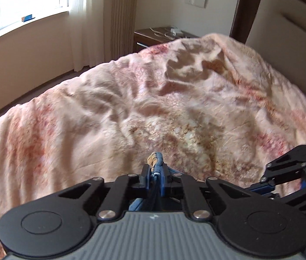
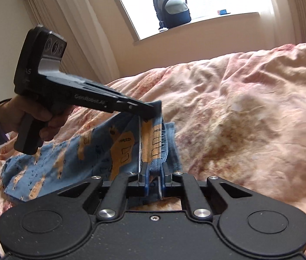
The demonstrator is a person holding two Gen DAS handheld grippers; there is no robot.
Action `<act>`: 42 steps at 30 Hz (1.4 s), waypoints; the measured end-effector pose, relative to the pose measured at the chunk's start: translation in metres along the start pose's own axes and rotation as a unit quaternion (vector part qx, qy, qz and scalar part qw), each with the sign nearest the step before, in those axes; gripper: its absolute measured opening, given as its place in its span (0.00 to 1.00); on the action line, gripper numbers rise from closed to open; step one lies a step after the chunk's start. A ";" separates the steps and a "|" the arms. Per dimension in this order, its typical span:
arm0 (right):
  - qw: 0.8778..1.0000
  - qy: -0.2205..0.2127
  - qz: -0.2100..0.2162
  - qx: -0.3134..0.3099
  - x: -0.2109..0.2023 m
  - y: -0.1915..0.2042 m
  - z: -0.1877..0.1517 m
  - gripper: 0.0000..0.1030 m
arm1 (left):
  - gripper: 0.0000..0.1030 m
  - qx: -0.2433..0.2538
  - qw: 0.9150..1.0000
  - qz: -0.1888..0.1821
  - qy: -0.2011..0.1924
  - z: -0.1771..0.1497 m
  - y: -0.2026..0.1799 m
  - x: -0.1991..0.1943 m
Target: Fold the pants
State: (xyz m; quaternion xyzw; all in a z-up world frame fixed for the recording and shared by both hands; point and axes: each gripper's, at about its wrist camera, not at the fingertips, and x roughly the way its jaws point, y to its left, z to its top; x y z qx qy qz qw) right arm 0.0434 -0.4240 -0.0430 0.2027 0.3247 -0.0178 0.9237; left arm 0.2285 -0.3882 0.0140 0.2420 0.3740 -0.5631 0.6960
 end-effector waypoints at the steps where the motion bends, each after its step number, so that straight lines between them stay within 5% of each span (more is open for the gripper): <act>1: 1.000 0.003 -0.007 -0.002 0.001 -0.001 -0.001 0.10 | 0.12 0.012 1.000 0.010 0.007 0.000 -0.004 0.008; 3: 1.000 0.016 -0.018 -0.002 0.009 -0.004 -0.003 0.12 | 0.34 0.022 0.999 0.035 0.021 -0.005 -0.009 0.023; 4: 0.999 0.029 -0.030 -0.002 0.015 -0.005 -0.005 0.18 | 0.39 0.021 0.999 0.043 0.020 -0.007 -0.010 0.026; 6: 0.998 0.043 -0.051 -0.009 0.020 -0.006 -0.010 0.31 | 0.68 0.006 0.999 0.044 -0.003 -0.010 -0.008 0.018; 8: 0.997 0.033 -0.058 -0.026 0.013 -0.002 -0.012 0.35 | 0.82 -0.018 0.997 0.056 -0.048 -0.018 -0.004 -0.005; 10: 0.995 0.016 -0.082 -0.060 0.005 0.009 -0.012 0.60 | 0.90 -0.042 0.991 0.088 -0.091 -0.033 0.000 -0.036; 12: 0.992 -0.003 -0.086 -0.095 0.000 0.021 -0.011 0.74 | 0.97 -0.059 0.982 0.134 -0.118 -0.059 0.001 -0.065; 17: 0.974 0.011 -0.114 -0.193 0.023 0.055 -0.010 0.84 | 1.00 -0.080 0.965 0.214 -0.125 -0.154 -0.003 -0.121; 21: 0.942 0.051 -0.190 -0.274 0.048 0.057 -0.019 0.87 | 1.00 -0.064 0.950 0.305 -0.030 -0.236 -0.003 -0.129; 23: 0.935 0.041 -0.206 -0.285 0.044 0.048 -0.020 1.00 | 1.00 -0.052 0.940 0.337 -0.020 -0.271 0.003 -0.143; 26: 0.937 0.037 -0.214 -0.274 0.038 0.054 -0.010 0.98 | 1.00 -0.087 0.937 0.339 -0.019 -0.294 0.019 -0.184; 31: 0.918 -0.020 -0.183 -0.352 0.047 0.126 -0.002 0.98 | 1.00 -0.141 0.922 0.357 -0.044 -0.294 0.066 -0.249; 35: 0.897 -0.031 -0.125 -0.423 0.084 0.192 -0.001 0.98 | 0.98 -0.203 0.925 0.315 -0.064 -0.280 0.129 -0.268; 37: 0.899 -0.024 -0.089 -0.427 0.102 0.217 -0.001 0.98 | 0.89 -0.243 0.929 0.274 -0.060 -0.273 0.164 -0.264; 40: 0.910 -0.008 -0.044 -0.413 0.123 0.240 -0.009 0.98 | 0.77 -0.268 0.941 0.208 -0.002 -0.264 0.206 -0.243; 42: 0.915 -0.010 -0.024 -0.402 0.131 0.249 -0.019 0.98 | 0.57 -0.262 0.949 0.169 0.045 -0.265 0.218 -0.227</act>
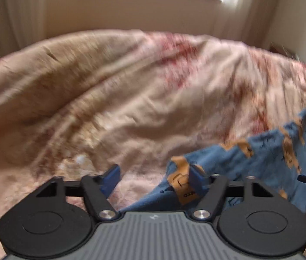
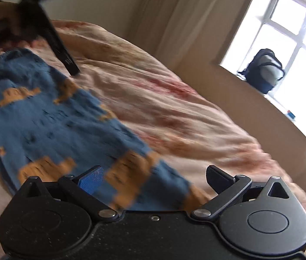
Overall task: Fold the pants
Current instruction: 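Pull the pants flat and open both grippers, then smooth the pants leg flat with the left gripper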
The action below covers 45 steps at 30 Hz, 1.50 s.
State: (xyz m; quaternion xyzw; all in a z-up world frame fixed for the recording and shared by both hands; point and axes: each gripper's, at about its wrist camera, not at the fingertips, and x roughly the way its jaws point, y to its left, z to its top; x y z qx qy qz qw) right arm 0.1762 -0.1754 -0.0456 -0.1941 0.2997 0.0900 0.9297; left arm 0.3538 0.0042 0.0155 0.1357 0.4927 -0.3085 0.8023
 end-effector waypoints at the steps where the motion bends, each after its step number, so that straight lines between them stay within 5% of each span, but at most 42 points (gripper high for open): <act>1: 1.000 -0.004 0.002 0.005 0.003 0.006 -0.002 0.98 | 0.54 0.002 1.000 -0.011 0.017 0.002 0.002 0.008; 6: 0.999 -0.003 0.015 -0.049 0.013 0.029 -0.015 0.98 | 0.51 -0.052 0.996 -0.056 0.049 0.017 0.022 0.027; 10: 0.999 -0.001 0.030 -0.010 0.016 0.021 -0.015 0.98 | 0.49 -0.103 0.989 -0.082 0.070 0.027 0.037 0.038; 11: 0.999 0.000 0.032 -0.006 0.017 0.019 -0.016 0.98 | 0.35 -0.104 0.988 -0.085 0.075 0.028 0.037 0.040; 12: 0.999 0.001 0.033 -0.003 0.017 0.018 -0.017 0.98 | 0.07 -0.095 0.988 -0.093 0.081 0.029 0.035 0.041; 13: 0.999 0.002 0.034 -0.001 0.018 0.018 -0.017 0.98 | 0.06 -0.087 0.987 -0.106 0.082 0.031 0.032 0.043; 19: 1.000 0.001 0.028 -0.005 0.016 0.020 -0.019 0.98 | 0.03 0.041 0.999 -0.007 0.028 0.033 -0.013 0.025; 25: 1.000 0.010 0.020 0.005 0.018 0.018 -0.023 0.99 | 0.03 0.149 0.986 0.075 -0.016 0.014 -0.045 0.035; 28: 1.000 0.000 0.018 0.011 0.014 0.014 -0.023 0.98 | 0.12 0.144 0.986 0.073 -0.045 0.005 -0.046 0.032; 29: 1.000 -0.012 0.010 0.012 0.009 0.012 -0.021 0.98 | 0.31 0.133 0.987 0.074 -0.056 0.002 -0.045 0.025; 30: 1.000 -0.024 -0.001 0.016 0.004 0.008 -0.019 0.98 | 0.67 0.116 0.988 0.077 -0.063 -0.003 -0.044 0.016; 32: 0.998 -0.039 -0.032 0.037 0.003 -0.001 -0.012 0.99 | 0.91 0.076 0.988 0.085 -0.106 -0.020 -0.041 -0.005; 34: 0.995 -0.036 -0.070 0.063 0.013 -0.013 -0.006 0.99 | 0.90 0.053 0.985 0.101 -0.129 -0.044 -0.043 -0.019; 38: 0.986 0.030 -0.143 0.086 0.048 -0.038 -0.011 0.99 | 0.90 0.011 0.969 0.230 -0.085 -0.089 -0.024 -0.012; 45: 0.970 0.055 -0.201 0.122 0.022 -0.063 -0.022 0.99 | 0.95 -0.008 0.949 0.301 -0.091 -0.142 -0.008 -0.078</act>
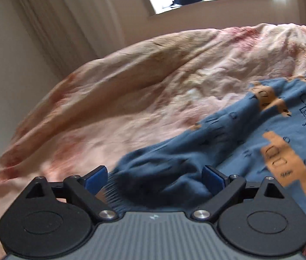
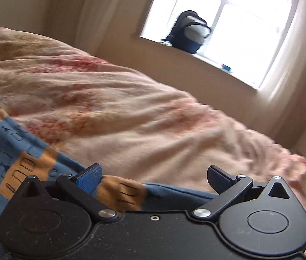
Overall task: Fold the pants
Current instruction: 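Smooth the pants leg flat with the left gripper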
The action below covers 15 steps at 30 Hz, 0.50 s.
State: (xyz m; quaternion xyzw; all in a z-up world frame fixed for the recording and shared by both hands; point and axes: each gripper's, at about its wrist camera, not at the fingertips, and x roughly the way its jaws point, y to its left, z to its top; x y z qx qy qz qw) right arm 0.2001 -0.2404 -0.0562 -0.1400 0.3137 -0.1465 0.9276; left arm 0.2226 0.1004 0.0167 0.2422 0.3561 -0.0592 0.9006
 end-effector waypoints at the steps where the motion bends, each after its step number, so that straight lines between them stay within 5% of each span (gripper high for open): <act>1: 1.000 0.000 0.011 -0.004 -0.013 0.004 0.001 0.99 | 0.96 -0.009 1.000 0.000 -0.009 -0.003 0.007 -0.012; 5: 0.996 -0.017 0.088 -0.028 -0.071 0.039 -0.008 0.99 | 1.00 -0.078 0.997 -0.019 0.017 -0.018 0.027 -0.021; 9: 0.988 0.035 0.139 -0.053 -0.080 0.082 -0.028 0.99 | 0.96 -0.177 0.979 -0.056 0.086 -0.038 0.043 -0.003; 11: 0.984 0.088 0.145 -0.043 -0.074 0.088 -0.039 0.99 | 0.93 -0.177 0.974 -0.052 0.134 -0.047 0.040 0.005; 15: 0.983 0.097 0.153 -0.017 -0.087 0.073 -0.041 0.99 | 0.94 -0.170 0.976 -0.032 0.132 -0.060 0.044 -0.017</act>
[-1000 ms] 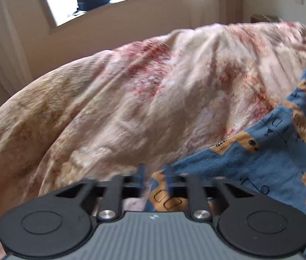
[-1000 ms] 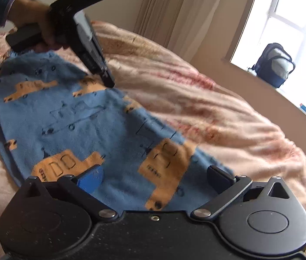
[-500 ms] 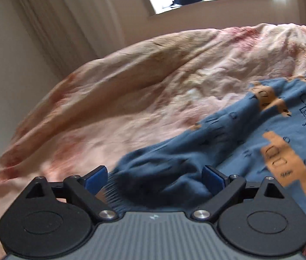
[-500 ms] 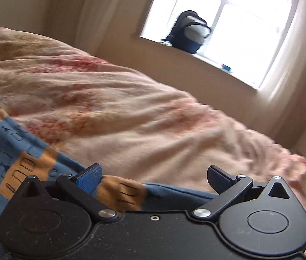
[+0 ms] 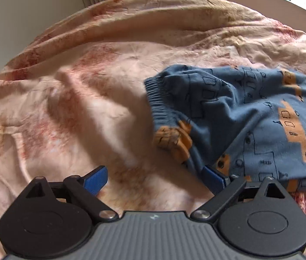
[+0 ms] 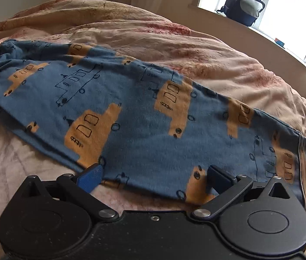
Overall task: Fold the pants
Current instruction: 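Smooth the pants leg flat with the left gripper, then grasp the pants cuff with the left gripper while the right gripper grasps the waistband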
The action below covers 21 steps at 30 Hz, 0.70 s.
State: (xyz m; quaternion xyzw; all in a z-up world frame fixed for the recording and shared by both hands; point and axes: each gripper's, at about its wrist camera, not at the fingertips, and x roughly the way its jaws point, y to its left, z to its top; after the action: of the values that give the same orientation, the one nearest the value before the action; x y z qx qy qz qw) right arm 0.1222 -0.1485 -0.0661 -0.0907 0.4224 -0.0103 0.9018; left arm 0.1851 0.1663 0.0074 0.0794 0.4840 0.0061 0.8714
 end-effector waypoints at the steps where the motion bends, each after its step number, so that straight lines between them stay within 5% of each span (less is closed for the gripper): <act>1: 1.000 -0.022 -0.002 0.012 -0.008 -0.003 0.000 0.99 | 0.94 -0.006 1.000 -0.002 -0.014 -0.002 0.001 -0.010; 4: 0.997 -0.070 0.025 0.032 -0.024 -0.004 0.005 0.99 | 0.99 -0.013 0.997 -0.040 -0.070 -0.004 -0.008 -0.040; 7: 0.993 -0.112 0.021 -0.042 -0.030 0.016 0.001 0.99 | 1.00 0.018 0.988 -0.093 -0.118 -0.005 -0.039 -0.057; 11: 0.979 -0.136 -0.002 -0.154 -0.032 0.043 -0.010 0.99 | 1.00 0.155 0.974 -0.111 -0.126 -0.009 -0.101 -0.058; 17: 0.971 -0.159 -0.005 -0.178 -0.035 0.037 -0.016 0.97 | 0.99 0.404 0.899 -0.045 -0.163 -0.039 -0.163 -0.056; 21: 0.970 -0.156 0.025 -0.182 -0.033 0.035 -0.012 0.72 | 0.88 0.494 0.856 -0.036 -0.150 -0.060 -0.175 -0.052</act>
State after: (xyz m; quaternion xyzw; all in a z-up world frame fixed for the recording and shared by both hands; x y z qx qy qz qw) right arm 0.0893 -0.1128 -0.0547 -0.2439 0.2737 0.1033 0.9246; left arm 0.0954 -0.0030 -0.0055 0.4822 0.2890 -0.2770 0.7792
